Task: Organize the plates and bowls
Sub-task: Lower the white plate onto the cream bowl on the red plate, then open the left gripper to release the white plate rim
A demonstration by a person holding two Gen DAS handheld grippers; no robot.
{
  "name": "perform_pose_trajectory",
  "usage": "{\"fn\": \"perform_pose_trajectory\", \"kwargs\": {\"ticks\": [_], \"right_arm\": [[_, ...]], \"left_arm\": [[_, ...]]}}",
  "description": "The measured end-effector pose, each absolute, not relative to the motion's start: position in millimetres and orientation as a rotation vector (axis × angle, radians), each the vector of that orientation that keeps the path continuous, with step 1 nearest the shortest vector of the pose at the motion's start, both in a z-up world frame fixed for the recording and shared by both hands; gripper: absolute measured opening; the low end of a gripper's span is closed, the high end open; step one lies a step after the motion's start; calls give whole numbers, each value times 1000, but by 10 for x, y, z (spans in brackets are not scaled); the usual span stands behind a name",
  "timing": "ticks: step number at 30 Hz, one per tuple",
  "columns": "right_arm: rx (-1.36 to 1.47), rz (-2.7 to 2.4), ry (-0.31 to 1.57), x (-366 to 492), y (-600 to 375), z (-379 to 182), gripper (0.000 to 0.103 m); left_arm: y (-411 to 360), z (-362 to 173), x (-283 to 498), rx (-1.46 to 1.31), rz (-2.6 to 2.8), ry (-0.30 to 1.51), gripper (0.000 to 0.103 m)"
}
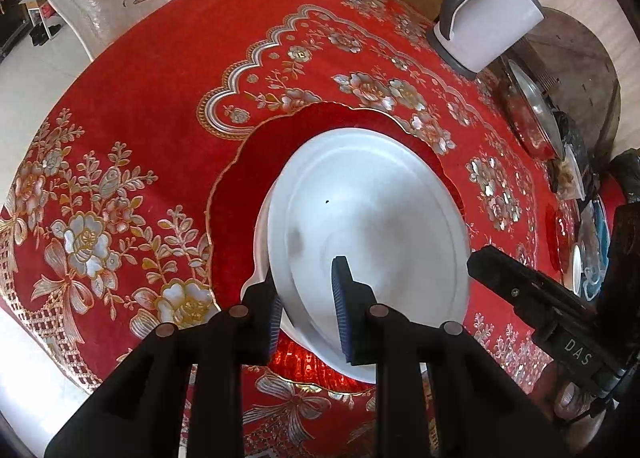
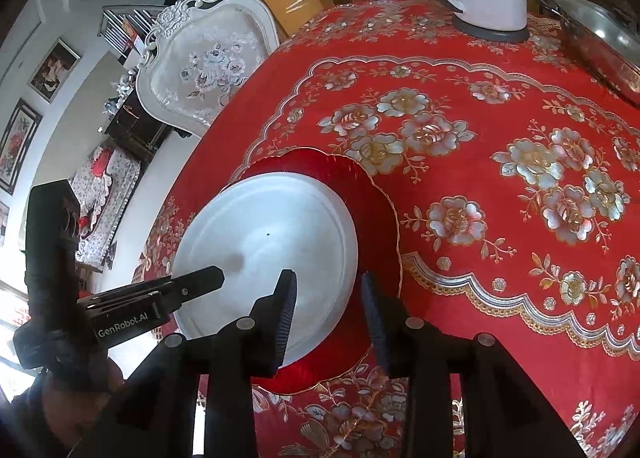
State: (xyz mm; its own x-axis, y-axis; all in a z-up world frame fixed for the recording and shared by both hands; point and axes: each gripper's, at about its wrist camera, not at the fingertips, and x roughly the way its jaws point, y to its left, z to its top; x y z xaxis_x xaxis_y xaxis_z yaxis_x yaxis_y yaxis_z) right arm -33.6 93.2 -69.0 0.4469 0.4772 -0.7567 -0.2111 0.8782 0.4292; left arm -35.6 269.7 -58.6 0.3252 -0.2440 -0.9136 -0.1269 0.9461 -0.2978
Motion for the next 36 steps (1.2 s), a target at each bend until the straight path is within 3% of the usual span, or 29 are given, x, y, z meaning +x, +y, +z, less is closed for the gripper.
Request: {"fn": "perform_pose_trajectory", "kwargs": {"ticks": [4, 9, 13, 18, 36], "right_arm": [[292, 434, 1020, -340, 935, -689, 36], [291, 436, 1022, -359, 948, -696, 36], [295, 434, 1018, -375, 922, -687, 36], [307, 423, 1012, -390, 857, -683, 36], [321, 416, 995, -432, 783, -673, 36]], "left_arm": [[2743, -581, -382, -352, -57, 1235, 24], [2596, -574, -356, -320, -97, 1238, 56], [2554, -562, -341, -326, -113, 1232, 63], [2595, -513, -310, -331, -99, 1210, 85], [2631, -419, -151, -349, -77, 1195, 85]]}}
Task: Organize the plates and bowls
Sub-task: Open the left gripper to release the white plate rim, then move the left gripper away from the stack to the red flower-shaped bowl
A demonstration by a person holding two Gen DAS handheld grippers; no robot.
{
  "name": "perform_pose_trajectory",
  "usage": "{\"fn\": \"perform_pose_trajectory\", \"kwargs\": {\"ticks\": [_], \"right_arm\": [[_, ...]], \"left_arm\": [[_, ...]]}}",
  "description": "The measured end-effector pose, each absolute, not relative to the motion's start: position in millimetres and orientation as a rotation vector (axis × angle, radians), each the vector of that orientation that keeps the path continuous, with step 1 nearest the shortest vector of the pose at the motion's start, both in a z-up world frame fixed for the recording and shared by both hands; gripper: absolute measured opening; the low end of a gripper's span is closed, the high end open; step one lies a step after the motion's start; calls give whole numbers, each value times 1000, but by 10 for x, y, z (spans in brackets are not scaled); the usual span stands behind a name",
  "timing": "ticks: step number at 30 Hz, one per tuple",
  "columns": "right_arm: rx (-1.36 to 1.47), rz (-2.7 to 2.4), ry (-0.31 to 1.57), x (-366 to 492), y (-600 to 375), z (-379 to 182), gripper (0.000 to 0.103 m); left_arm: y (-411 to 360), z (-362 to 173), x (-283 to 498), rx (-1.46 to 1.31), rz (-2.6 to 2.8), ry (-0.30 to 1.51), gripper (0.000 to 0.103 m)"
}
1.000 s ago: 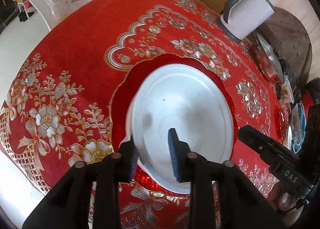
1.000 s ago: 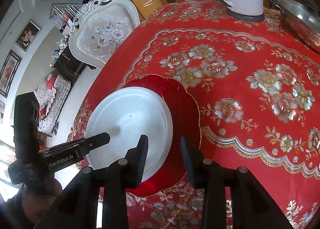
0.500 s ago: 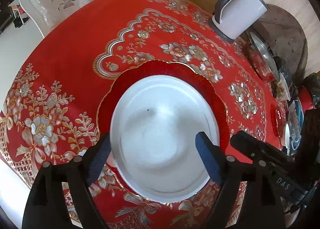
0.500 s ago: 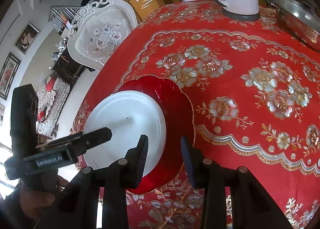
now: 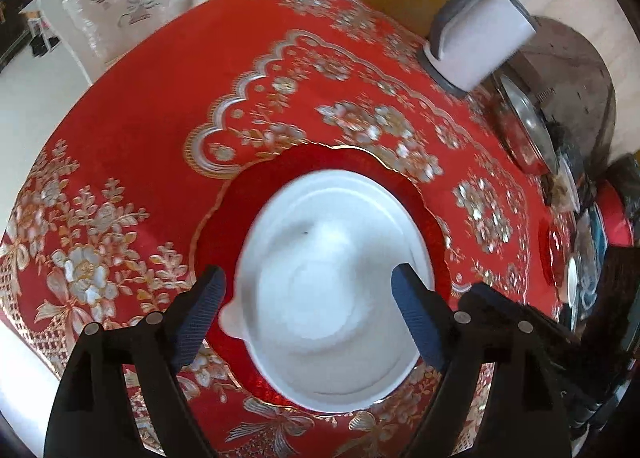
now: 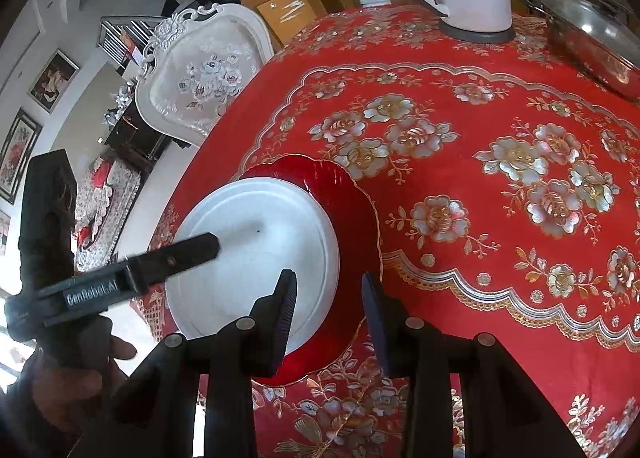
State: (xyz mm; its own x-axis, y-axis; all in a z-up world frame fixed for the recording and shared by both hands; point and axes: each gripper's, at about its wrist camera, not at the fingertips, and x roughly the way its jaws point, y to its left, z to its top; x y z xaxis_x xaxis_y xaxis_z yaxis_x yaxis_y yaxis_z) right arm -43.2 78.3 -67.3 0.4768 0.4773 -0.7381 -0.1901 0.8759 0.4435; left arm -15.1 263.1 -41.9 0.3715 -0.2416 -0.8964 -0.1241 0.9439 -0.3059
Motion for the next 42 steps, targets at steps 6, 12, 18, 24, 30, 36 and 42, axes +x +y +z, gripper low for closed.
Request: {"fn": "perform_pose_trajectory", "kwargs": {"ticks": [6, 12, 18, 24, 30, 36, 42], "right_arm": [[323, 418, 988, -440, 778, -650, 36], [323, 419, 977, -446, 773, -626, 36], [330, 409, 975, -468, 718, -621, 36], [340, 394, 977, -469, 667, -638, 38], [326, 411, 983, -468, 749, -649, 38], [330, 406, 980, -464, 719, -650, 38], [349, 389, 979, -477, 644, -661, 38]], "left_arm": [[2799, -356, -206, -402, -50, 1152, 85], [2913, -375, -230, -421, -7, 1143, 85], [3200, -132, -404, -465, 80, 995, 85], [3385, -325, -517, -472, 117, 1059, 85], [3284, -656, -521, -440, 116, 1167, 85], [3291, -534, -533, -462, 100, 1122, 85], [3301, -360, -487, -469, 101, 1056, 85]]}}
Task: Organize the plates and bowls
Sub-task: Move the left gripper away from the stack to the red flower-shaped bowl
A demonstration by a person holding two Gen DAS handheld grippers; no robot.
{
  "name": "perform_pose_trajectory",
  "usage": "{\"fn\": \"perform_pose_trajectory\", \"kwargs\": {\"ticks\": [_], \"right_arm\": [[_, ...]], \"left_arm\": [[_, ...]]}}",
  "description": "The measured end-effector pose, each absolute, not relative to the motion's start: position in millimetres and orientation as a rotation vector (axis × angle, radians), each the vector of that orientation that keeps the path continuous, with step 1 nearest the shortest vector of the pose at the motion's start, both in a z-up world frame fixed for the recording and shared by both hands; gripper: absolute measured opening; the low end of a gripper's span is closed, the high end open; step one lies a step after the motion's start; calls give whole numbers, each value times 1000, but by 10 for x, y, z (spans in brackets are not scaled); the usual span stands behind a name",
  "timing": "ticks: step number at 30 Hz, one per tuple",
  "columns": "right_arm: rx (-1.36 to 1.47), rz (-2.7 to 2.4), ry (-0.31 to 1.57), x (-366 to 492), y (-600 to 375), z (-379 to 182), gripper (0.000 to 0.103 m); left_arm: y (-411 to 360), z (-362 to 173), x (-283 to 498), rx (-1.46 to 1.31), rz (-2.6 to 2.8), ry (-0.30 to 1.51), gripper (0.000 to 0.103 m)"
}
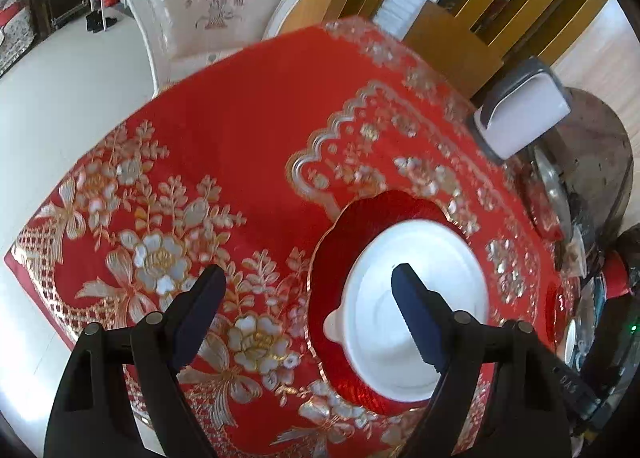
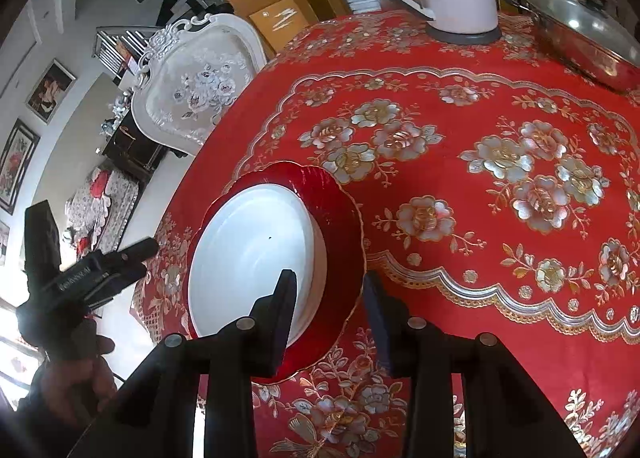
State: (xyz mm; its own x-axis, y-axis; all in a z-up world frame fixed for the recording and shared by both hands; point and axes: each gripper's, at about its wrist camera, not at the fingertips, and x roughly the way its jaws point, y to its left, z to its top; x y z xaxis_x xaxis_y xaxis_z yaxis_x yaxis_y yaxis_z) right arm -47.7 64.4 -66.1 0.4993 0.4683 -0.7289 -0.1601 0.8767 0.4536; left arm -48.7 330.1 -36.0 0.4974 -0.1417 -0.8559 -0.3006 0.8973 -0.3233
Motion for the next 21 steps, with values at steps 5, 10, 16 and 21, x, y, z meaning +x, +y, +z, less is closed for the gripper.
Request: {"fn": "perform_pose_trajectory", "kwargs": {"ticks": [5, 10, 16, 21], "right_arm": [[355, 361, 976, -508, 543, -658, 38], [386, 301, 969, -599, 303, -658, 38], [442, 197, 950, -844, -238, -680, 38], [498, 124, 928, -979, -772, -724, 41]], "left_arm": [[3183, -284, -391, -465, 60, 1044, 85], [2806, -153, -215, -429, -42, 1032, 85], [2042, -25, -8, -342, -197, 1034, 85], [1370, 28, -12, -297, -315, 1042, 85]]}}
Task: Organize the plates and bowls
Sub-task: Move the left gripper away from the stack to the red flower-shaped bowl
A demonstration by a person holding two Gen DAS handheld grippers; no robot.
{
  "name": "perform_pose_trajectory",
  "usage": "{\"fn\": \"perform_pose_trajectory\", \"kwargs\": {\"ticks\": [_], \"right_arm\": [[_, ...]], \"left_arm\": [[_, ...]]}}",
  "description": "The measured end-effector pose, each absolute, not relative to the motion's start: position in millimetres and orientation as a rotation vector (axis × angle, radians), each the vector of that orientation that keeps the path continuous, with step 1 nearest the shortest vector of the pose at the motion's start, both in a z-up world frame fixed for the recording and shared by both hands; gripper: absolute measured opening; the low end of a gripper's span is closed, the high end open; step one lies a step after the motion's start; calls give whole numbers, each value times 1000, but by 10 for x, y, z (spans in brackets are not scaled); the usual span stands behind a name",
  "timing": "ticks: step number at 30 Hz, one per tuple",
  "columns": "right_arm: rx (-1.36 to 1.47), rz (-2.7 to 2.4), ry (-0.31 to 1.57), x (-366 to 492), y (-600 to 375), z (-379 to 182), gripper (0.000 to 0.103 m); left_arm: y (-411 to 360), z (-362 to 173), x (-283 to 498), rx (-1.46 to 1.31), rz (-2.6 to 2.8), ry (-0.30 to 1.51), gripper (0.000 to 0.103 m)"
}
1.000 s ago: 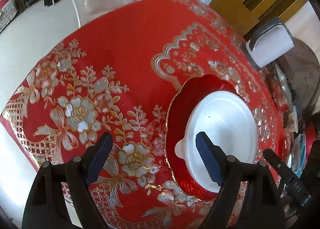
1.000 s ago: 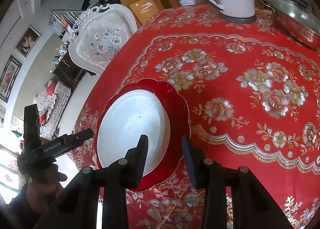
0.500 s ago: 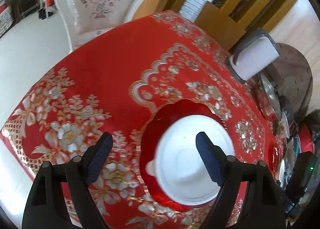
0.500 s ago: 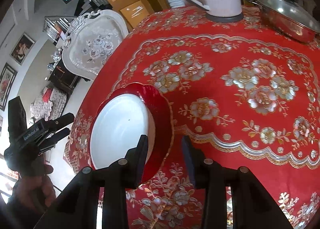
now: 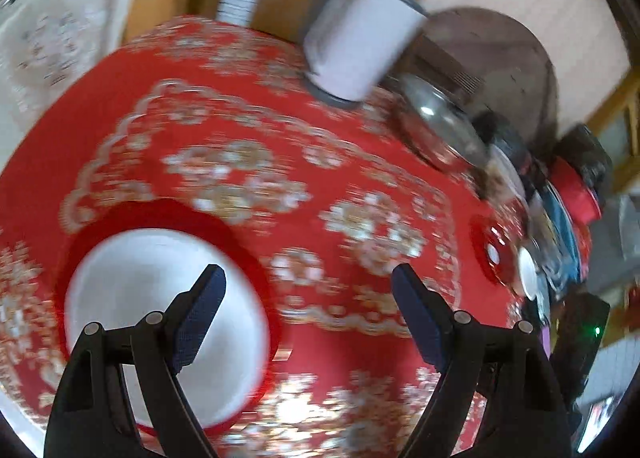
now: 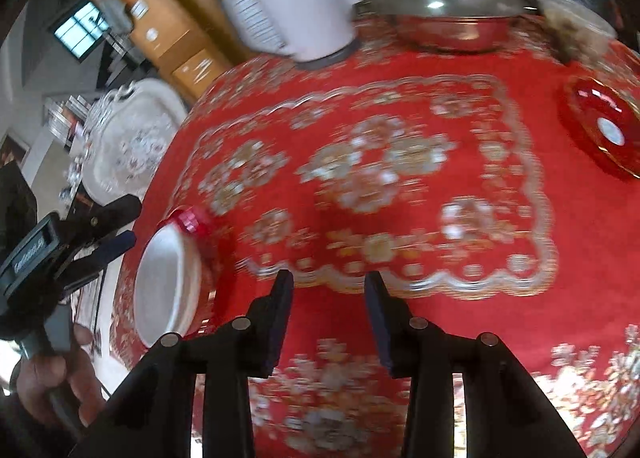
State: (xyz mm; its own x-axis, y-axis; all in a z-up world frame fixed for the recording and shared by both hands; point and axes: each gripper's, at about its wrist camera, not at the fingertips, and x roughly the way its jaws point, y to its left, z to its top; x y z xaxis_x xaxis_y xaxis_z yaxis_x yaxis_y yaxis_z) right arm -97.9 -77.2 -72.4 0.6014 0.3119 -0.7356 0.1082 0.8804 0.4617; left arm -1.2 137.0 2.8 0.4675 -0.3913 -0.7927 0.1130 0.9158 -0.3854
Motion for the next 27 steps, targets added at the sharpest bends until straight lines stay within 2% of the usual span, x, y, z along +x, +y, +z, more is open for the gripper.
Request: {"fn": "perform_pose_trajectory", "kwargs": {"ticks": [6, 12, 21, 27], "right_arm": [[578, 49, 890, -1202, -1527, -804, 57], [666, -49, 867, -1429, -2279, -965, 57], [721, -175, 831, -1748, -3270, -1078, 57], [755, -222, 811, -1813, -3694, -1146, 57]], "left_arm": [[604, -47, -117, -236, -377, 1101, 85], [-187, -138, -210, -127, -438, 1143, 85], [-1569, -195, -118, 152, -548, 1113, 85], [-2128, -337, 67, 152, -614, 1154, 85]]}}
